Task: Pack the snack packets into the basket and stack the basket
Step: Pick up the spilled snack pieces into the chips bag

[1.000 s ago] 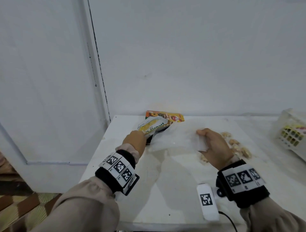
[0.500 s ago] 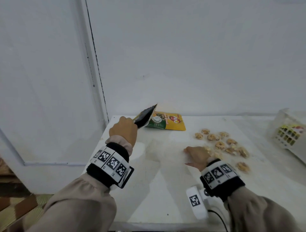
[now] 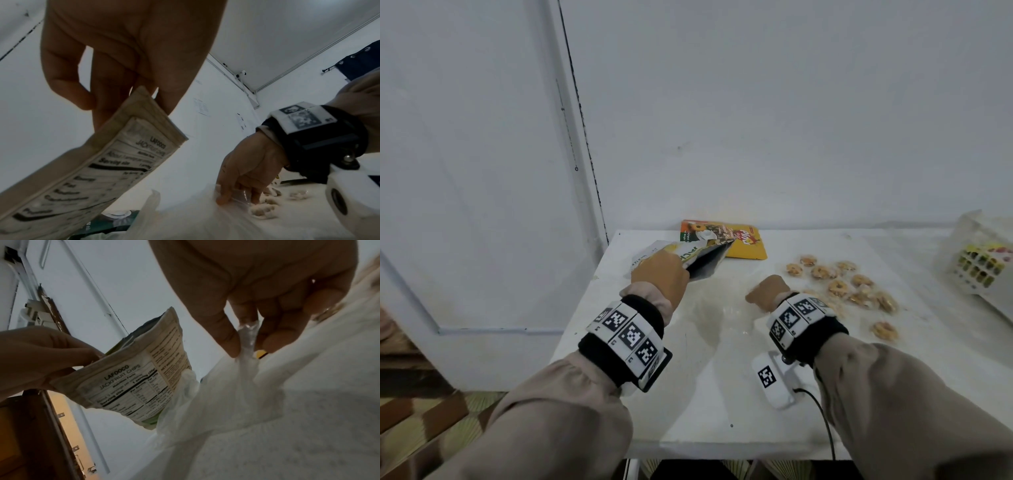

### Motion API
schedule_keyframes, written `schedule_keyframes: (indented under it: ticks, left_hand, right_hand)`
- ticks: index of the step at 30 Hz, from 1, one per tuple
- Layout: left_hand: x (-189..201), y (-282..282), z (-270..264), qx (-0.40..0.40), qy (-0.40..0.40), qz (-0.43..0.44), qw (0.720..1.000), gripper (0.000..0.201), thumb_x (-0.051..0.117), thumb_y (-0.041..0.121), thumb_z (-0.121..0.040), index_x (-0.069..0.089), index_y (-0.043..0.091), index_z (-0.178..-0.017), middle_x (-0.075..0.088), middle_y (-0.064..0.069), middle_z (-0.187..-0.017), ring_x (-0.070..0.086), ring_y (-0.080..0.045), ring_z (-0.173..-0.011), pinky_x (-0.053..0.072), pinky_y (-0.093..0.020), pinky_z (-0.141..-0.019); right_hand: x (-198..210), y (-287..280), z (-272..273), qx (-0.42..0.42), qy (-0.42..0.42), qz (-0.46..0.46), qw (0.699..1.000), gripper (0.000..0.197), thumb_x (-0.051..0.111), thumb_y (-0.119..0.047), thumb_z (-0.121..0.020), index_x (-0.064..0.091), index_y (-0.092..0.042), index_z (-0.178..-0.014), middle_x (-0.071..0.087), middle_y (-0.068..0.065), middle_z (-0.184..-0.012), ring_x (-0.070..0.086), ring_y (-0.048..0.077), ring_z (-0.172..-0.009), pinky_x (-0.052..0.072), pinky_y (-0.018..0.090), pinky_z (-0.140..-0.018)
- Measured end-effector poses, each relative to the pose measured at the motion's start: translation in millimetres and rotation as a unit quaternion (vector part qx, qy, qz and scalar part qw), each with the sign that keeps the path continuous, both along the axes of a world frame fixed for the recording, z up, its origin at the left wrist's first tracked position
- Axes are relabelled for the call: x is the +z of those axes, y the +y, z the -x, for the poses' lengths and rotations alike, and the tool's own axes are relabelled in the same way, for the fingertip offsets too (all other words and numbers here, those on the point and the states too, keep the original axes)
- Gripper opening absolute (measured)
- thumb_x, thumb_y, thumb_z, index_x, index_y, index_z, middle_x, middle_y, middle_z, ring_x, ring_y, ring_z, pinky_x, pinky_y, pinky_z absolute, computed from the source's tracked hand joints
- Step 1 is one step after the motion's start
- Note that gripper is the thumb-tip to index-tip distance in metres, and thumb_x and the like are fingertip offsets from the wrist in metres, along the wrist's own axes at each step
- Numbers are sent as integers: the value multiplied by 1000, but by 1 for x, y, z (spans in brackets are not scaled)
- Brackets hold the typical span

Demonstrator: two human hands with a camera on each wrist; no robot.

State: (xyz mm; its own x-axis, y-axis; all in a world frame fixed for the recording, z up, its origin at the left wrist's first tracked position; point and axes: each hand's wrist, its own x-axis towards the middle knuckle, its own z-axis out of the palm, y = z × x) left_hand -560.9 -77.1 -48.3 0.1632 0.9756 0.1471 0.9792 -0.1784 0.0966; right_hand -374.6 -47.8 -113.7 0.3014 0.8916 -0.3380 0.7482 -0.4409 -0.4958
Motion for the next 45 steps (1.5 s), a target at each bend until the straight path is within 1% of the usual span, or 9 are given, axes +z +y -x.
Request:
schedule_keyframes:
  ticks: [5, 9, 13, 17, 21, 25, 34, 41, 45]
  left_hand:
    - [-1, -1, 0, -11, 9, -2, 1000, 29, 37, 20, -96, 59, 4, -107, 61, -14, -111, 58, -29, -102, 40, -31, -73]
    - [-3, 1, 0, -15, 35, 15, 999, 27, 37, 16, -96, 61, 5, -101, 60, -11, -110, 57, -26, -101, 40, -29, -73]
    - [-4, 3, 4, -3, 6, 24, 1000, 23, 38, 15, -95, 59, 9, -89, 61, -10, -104, 58, -27, -95, 39, -28, -68]
    - [-1, 5, 9, 12, -34, 24, 999, 22, 37, 18, -95, 52, 12, -80, 55, -8, -88, 52, -27, -80, 35, -29, -66]
    - [-2, 8, 14, 15, -60, 21, 998, 23, 36, 19, -95, 48, 10, -78, 51, -6, -82, 47, -24, -74, 34, -30, -64]
    - [-4, 7, 16, 10, -81, 30, 996, 22, 36, 20, -95, 47, 10, -78, 50, -6, -80, 46, -25, -73, 34, -30, -65]
    - [-12, 10, 3, -40, 1, 52, 998, 25, 37, 17, -96, 60, 7, -95, 61, -9, -101, 58, -28, -95, 46, -32, -77]
    - [-18, 6, -9, -65, 11, 82, 994, 25, 36, 15, -94, 60, 6, -91, 63, -12, -100, 60, -29, -94, 37, -28, -67]
    - [-27, 7, -17, -93, 60, 114, 987, 27, 35, 16, -95, 59, 6, -102, 62, -11, -109, 59, -28, -99, 43, -31, -75]
  right_hand:
    - [0, -2, 1, -32, 41, -16, 999, 29, 55, -8, -84, 40, -9, -59, 42, 4, -59, 38, 15, -51, 28, 22, -46]
    - [-1, -3, 6, -21, 48, -27, 998, 8, 50, -2, -82, 53, -1, -75, 60, 12, -73, 50, 22, -54, 36, 23, -47]
    - [2, -4, 12, -34, 63, -25, 997, 10, 47, -4, -86, 39, -1, -91, 50, 10, -69, 48, 21, -58, 33, 25, -46]
    - [0, -1, 18, -61, 105, -46, 992, 36, 45, -11, -90, 29, 3, -119, 51, 17, -102, 59, 38, -97, 48, 37, -66]
    - [2, -1, 19, -64, 119, -47, 990, 22, 39, -7, -91, 43, -1, -70, 52, 15, -76, 62, 38, -91, 46, 33, -61]
    - [3, 0, 14, -37, 120, -25, 992, 29, 38, -12, -92, 39, -5, -64, 50, 14, -73, 54, 30, -76, 41, 33, -73]
    - [34, -23, -12, -115, 308, -102, 939, 11, 39, -10, -88, 40, -6, -78, 66, 14, -62, 56, 26, -52, 37, 22, -48]
    - [46, -34, -41, -165, 303, -244, 906, 23, 49, 0, -88, 47, -10, -67, 56, 13, -67, 49, 24, -53, 38, 17, -32]
    - [55, -45, -54, -192, 323, -309, 873, 10, 56, -3, -88, 53, -12, -85, 55, 9, -71, 56, 12, -47, 42, 13, -34]
